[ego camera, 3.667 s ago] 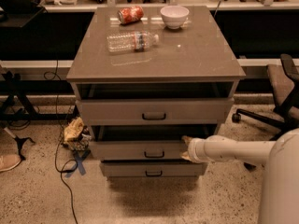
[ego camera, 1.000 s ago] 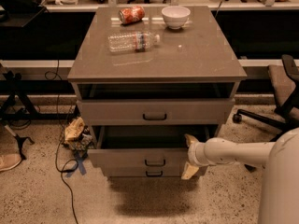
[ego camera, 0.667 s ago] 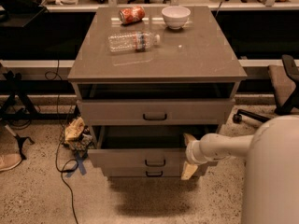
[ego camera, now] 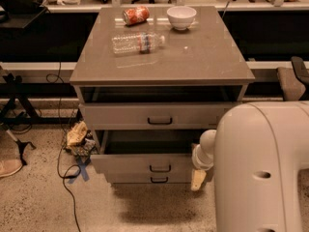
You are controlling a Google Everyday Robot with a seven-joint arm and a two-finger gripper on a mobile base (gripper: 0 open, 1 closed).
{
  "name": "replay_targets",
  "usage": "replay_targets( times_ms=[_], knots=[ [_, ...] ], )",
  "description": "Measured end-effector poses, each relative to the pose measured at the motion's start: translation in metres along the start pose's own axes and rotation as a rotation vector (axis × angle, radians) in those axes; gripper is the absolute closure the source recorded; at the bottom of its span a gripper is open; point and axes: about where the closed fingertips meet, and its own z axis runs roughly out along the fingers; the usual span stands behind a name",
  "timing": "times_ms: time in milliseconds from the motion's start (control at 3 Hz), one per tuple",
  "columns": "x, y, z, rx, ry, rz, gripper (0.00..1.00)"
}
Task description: Open middle drawer
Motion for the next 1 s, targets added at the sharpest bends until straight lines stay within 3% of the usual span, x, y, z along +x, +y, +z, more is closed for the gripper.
replay_targets(
  times_ms=[333,667,1000],
  knots=[
    [0.004,0.01,-0.006,-0.074,0.057,-0.011,0.0],
    [0.008,0.021,-0.011,-0.149,0.081,-0.038,0.14],
    [0.015,0.033,-0.014,-0.216,0.085,-0.061,0.38]
  ],
)
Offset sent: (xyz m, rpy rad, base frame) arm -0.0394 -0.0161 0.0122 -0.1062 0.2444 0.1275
